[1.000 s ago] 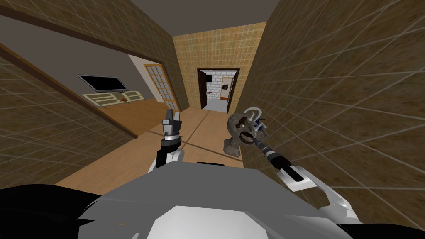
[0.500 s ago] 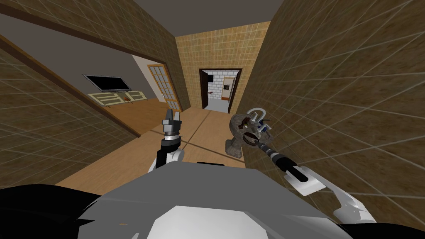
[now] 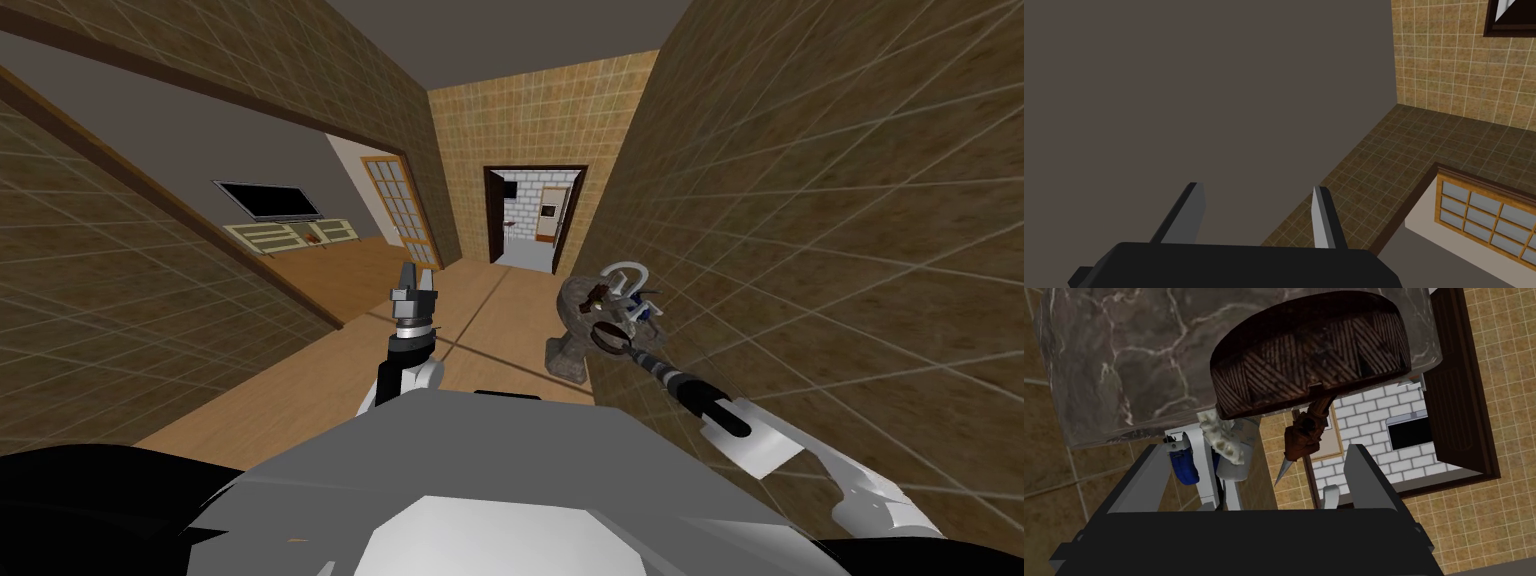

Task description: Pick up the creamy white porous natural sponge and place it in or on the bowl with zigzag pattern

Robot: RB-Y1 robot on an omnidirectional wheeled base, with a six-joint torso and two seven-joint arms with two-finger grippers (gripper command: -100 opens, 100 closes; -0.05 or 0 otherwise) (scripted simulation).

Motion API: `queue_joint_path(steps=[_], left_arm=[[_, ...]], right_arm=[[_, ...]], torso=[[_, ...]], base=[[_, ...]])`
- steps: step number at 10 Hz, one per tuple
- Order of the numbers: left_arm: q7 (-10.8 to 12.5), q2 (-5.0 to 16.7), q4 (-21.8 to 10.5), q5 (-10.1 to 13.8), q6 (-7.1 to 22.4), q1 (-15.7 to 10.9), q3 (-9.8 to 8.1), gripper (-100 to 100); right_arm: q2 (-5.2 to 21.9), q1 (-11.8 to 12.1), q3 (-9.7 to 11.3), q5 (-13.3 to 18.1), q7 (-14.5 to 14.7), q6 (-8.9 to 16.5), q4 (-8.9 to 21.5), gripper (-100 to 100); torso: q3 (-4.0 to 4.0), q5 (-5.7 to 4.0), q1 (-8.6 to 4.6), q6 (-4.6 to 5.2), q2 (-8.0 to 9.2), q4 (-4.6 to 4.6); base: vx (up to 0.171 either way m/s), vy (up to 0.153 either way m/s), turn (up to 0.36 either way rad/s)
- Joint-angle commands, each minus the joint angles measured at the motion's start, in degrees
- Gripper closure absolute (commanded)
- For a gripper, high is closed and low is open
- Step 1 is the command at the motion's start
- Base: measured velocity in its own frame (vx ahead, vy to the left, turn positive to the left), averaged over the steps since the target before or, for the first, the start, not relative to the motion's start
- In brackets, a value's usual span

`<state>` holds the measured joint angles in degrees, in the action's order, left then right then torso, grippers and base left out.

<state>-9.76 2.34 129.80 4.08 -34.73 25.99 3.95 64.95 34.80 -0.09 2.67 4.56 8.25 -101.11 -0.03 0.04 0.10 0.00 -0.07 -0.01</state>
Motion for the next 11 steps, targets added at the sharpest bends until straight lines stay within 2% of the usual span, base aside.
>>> queue_joint_path(steps=[1, 4, 6, 10, 11], left_arm=[[0.00, 0.00, 0.00, 0.00, 0.00, 0.00, 0.00, 0], [0.00, 0.00, 0.00, 0.00, 0.00, 0.01, 0.00, 0], [0.00, 0.00, 0.00, 0.00, 0.00, 0.01, 0.00, 0], [0.00, 0.01, 0.00, 0.00, 0.00, 0.01, -0.01, 0], [0.00, 0.01, 0.00, 0.00, 0.00, 0.02, -0.01, 0]], right_arm=[[2.86, 0.49, 0.65, 0.17, -0.57, 2.11, 1.05, -100], [8.04, 0.95, 2.02, 0.80, -1.52, 5.07, 2.94, -100], [10.50, 1.05, 2.85, 1.18, -2.15, 6.48, 3.97, -100], [14.11, 0.93, 4.66, 2.01, -3.47, 8.43, 5.98, -100], [13.32, 1.26, 4.16, 2.13, -3.18, 8.52, 5.16, -100]], torso=[[0.00, 0.00, 0.00, 0.00, 0.00, 0.00], [-0.11, 0.00, -0.05, -0.01, -0.19, -0.04], [-0.14, -0.03, -0.14, -0.01, -0.25, -0.06], [-0.25, -0.07, -0.29, -0.02, -0.44, -0.10], [-0.33, -0.10, -0.44, -0.02, -0.57, -0.13]], base=[[0.038, 0.037, 0.071], [0.069, 0.020, 0.070], [0.081, 0.000, 0.067], [0.128, -0.038, 0.099], [0.078, -0.047, 0.032]])
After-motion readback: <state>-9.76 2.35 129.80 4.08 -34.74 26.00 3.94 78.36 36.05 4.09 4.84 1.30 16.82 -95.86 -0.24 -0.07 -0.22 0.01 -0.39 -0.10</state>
